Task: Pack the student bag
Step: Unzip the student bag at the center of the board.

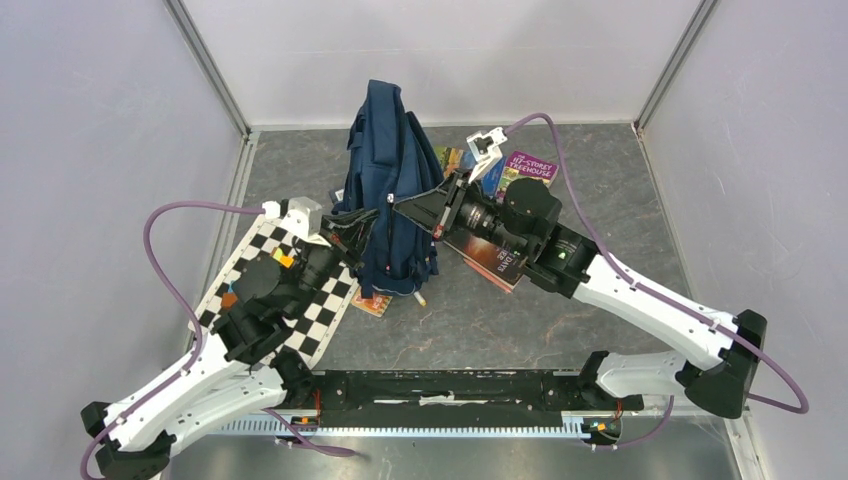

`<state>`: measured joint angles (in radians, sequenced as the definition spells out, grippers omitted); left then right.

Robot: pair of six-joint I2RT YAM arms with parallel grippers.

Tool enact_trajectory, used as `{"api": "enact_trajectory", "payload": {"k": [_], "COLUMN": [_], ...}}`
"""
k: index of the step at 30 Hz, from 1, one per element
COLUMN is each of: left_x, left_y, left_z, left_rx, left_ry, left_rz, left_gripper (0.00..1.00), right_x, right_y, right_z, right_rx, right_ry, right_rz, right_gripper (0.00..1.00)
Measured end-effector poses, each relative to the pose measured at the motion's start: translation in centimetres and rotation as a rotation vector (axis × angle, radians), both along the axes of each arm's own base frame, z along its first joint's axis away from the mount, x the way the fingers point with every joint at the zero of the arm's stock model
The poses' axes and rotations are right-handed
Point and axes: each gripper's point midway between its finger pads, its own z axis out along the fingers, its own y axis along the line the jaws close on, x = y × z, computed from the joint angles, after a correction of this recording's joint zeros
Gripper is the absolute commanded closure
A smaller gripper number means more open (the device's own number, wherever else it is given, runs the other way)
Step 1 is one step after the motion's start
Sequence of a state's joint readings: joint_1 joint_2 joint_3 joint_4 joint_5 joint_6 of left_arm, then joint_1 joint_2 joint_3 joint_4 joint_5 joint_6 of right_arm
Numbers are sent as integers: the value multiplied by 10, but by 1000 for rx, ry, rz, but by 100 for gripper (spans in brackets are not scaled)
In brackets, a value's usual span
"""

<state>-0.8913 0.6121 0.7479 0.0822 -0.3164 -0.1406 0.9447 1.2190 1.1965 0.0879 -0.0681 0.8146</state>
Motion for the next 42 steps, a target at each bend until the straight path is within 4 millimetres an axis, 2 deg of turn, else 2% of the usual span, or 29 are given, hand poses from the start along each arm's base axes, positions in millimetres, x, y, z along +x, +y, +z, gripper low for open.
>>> {"api": "enact_trajectory", "payload": {"k": [6,17,22,28,35,42], "left_x": [4,-4,-12,-24,-36,-38], "left_y": [-6,-5,-10,-15,0,20], "left_z": [-2,-2,-4,-7,-7,0], "left_rx": [9,9,35,85,96,125], "left_ry": [5,-6,-1,17,30,78], "left_rz": [-7,-39,-96,-167,-166,-102], "left_gripper": [98,98,98,98,98,98], "right_x": [10,13,25,47,71,89], "right_y": [10,5,-6,-24,-17,-9], "right_z": [3,11,27,58,75,77], "right_rx": [26,40,21,34,-45,-160], "right_ry": [19,-45,-119,-209,-301,-401], "right_rz": [-9,-154,-260,-417,-523,-584], "right_gripper": [100,100,100,100,100,100]}}
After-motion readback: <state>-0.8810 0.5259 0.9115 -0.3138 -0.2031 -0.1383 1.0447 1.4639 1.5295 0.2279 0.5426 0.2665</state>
